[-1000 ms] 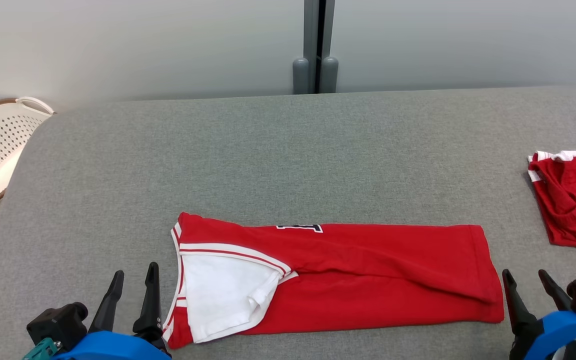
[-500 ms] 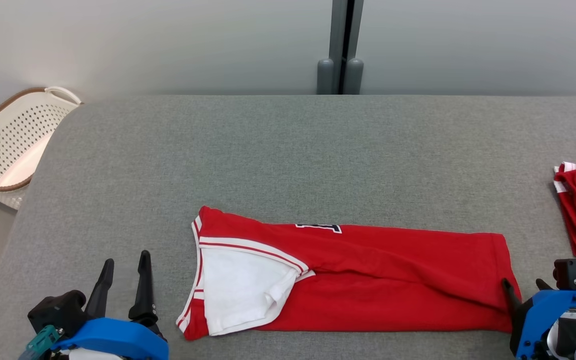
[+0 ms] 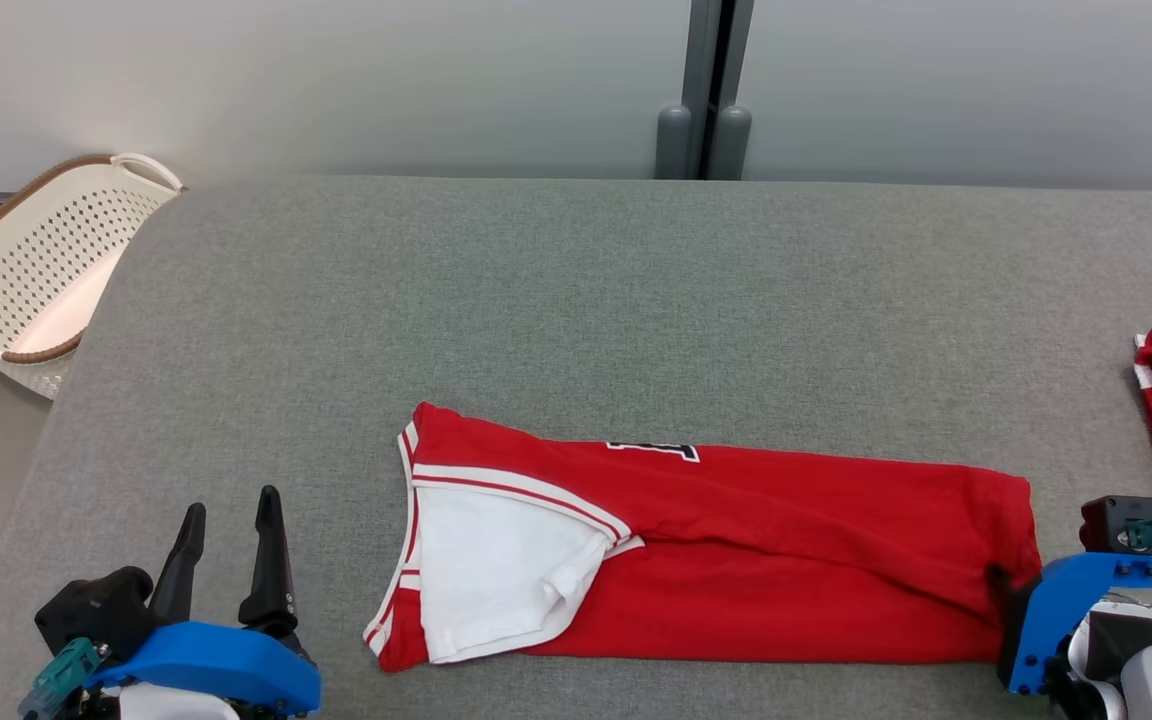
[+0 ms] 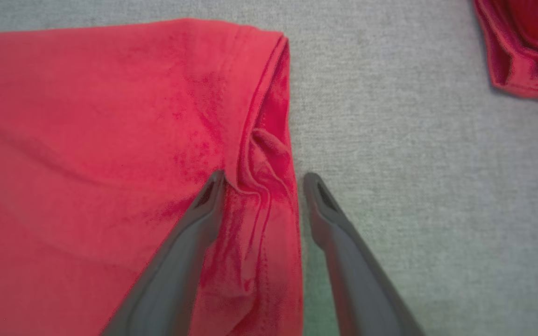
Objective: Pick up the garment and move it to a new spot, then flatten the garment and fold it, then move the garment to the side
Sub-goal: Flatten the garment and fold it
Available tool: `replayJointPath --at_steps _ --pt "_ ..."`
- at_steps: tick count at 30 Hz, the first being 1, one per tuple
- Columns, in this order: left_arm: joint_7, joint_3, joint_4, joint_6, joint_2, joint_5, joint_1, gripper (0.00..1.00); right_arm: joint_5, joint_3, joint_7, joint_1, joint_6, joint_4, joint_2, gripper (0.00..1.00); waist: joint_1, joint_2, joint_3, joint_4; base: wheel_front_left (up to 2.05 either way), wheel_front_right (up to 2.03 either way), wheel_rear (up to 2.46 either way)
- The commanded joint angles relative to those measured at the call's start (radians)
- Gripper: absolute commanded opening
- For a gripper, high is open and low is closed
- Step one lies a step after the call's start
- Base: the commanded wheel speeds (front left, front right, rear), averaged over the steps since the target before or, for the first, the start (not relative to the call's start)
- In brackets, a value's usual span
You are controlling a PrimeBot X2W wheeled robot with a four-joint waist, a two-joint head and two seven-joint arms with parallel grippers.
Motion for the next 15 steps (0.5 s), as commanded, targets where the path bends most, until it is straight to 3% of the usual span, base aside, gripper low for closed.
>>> replayJointPath --at_steps 1,2,9,15 --pt "-0.006 0.005 0.003 0.007 0.003 0.007 -0.016 1.00 0.008 0.011 -0.004 -0.009 0.001 0.026 0.007 0.17 0.0000 0.0001 0.000 -0.006 0.00 0.00 0.00" --pt "-0.008 0.006 0.003 0.007 0.004 0.007 -0.017 1.00 0.014 0.014 -0.011 -0.016 0.001 0.032 0.007 0.00 0.0000 0.0001 0.001 -0.010 0.00 0.00 0.00" --pt "-0.010 0.012 -0.001 0.012 0.010 0.001 -0.018 1.00 0.064 0.034 -0.070 -0.050 -0.001 0.041 -0.038 0.00 0.0000 0.0001 0.001 -0.060 0.00 0.00 0.00" --pt "-0.007 0.014 -0.008 0.019 0.013 -0.002 -0.019 1.00 0.110 0.033 -0.087 -0.017 0.000 -0.020 -0.101 0.00 0.0000 0.0001 -0.003 -0.096 0.00 0.00 0.00"
